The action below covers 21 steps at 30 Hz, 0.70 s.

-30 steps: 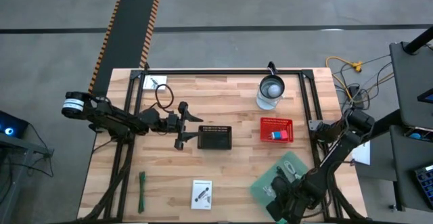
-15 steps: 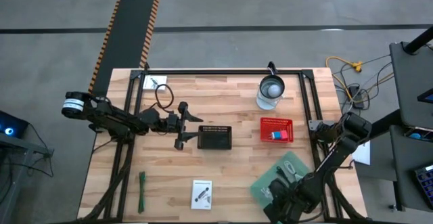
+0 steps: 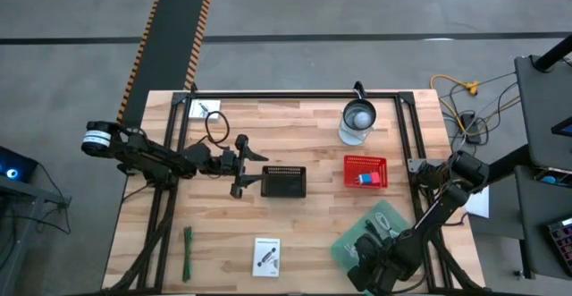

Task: Pick and place items into bin
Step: Put the white charger cable into the blue bin

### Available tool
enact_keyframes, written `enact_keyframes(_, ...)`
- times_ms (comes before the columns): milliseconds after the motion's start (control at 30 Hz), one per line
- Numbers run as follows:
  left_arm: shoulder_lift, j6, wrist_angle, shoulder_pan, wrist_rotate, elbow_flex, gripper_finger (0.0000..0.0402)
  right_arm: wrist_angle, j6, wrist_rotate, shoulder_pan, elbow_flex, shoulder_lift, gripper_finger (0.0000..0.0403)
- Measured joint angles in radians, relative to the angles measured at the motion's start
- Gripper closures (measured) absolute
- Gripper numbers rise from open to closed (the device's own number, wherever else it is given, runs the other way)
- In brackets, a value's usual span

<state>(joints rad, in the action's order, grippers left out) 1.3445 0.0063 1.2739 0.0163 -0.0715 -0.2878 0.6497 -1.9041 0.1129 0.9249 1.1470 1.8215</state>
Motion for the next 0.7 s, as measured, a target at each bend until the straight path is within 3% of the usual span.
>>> enact_keyframes(700, 0.0, 0.0, -0.004, 0.0, 0.0, 0.0, 0.0182, -0.063, 0.019, -0.008, 0.0, -0.007, 0.046, 0.0373)
